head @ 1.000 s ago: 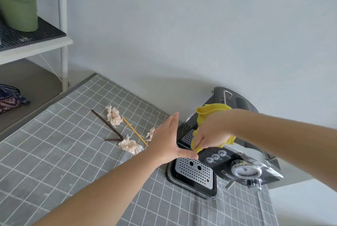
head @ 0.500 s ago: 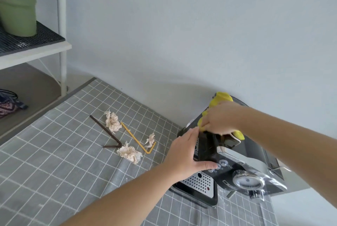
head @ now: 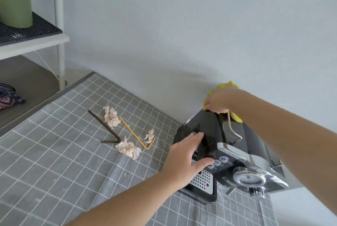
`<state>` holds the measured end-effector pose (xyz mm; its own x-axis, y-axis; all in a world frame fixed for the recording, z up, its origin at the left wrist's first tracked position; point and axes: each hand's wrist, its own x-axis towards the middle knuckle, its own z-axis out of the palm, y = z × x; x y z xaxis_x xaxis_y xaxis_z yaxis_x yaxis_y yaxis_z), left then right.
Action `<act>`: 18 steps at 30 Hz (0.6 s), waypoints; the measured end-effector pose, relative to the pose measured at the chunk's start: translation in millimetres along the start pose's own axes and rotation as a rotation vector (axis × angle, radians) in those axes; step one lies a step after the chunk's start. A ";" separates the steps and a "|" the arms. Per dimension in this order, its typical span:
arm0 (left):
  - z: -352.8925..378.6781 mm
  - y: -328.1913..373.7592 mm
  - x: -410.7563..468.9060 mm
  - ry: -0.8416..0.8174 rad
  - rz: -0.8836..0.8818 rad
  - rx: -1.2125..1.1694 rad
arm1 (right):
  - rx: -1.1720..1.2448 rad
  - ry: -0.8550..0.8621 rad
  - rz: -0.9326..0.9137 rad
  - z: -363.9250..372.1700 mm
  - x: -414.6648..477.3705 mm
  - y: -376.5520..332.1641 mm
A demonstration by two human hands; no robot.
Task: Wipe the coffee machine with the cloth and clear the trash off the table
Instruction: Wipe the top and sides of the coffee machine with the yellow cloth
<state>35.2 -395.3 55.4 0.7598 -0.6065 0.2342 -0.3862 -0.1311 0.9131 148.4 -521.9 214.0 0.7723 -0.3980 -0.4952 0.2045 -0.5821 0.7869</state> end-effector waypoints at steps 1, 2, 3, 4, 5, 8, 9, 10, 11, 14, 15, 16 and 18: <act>0.6 -0.6 -0.4 0.000 -0.003 -0.002 | 0.007 0.007 0.050 -4.0 3.7 -4.0; 1.4 -1.6 -0.3 0.006 0.004 -0.001 | 0.008 -0.012 0.035 -7.9 4.2 -11.8; 0.9 -1.6 -0.4 0.015 0.015 -0.003 | 0.043 -0.061 -0.026 -8.8 0.9 -22.9; 0.9 -2.2 -0.3 0.026 0.020 -0.013 | 0.074 -0.129 -0.098 -6.9 -2.9 -35.9; -0.5 -1.0 -0.4 0.030 0.018 -0.021 | 0.067 -0.182 -0.170 -5.2 -8.4 -44.6; -2.4 0.4 -0.5 0.014 0.007 -0.016 | 0.102 -0.160 -0.161 -10.1 -10.1 -31.6; -3.1 1.1 -1.1 0.007 0.005 -0.007 | 0.092 -0.134 -0.119 -13.4 -11.7 -22.5; -4.1 1.4 -2.5 -0.006 0.001 -0.002 | 0.101 -0.115 -0.081 -15.0 -11.5 -14.8; -5.3 0.4 -3.5 -0.022 -0.010 -0.007 | 0.128 -0.102 -0.061 -15.8 -12.9 -11.0; -21.7 1.8 -0.7 0.011 -0.075 -0.122 | 0.201 0.002 -0.067 -8.2 -26.0 -15.9; -29.2 3.2 2.9 0.054 -0.101 -0.182 | 0.265 0.038 -0.086 -3.0 -32.4 -18.1; -36.5 6.3 9.6 0.117 -0.119 -0.217 | 0.339 0.096 -0.121 2.5 -38.2 -19.5; -48.1 17.5 30.0 0.206 -0.120 -0.209 | 0.615 0.200 -0.120 10.6 -51.8 -16.2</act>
<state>76.4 -378.0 94.4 0.8917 -0.4219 0.1639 -0.1877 -0.0151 0.9821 98.7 -499.4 223.0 0.8744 -0.2004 -0.4418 -0.0394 -0.9370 0.3470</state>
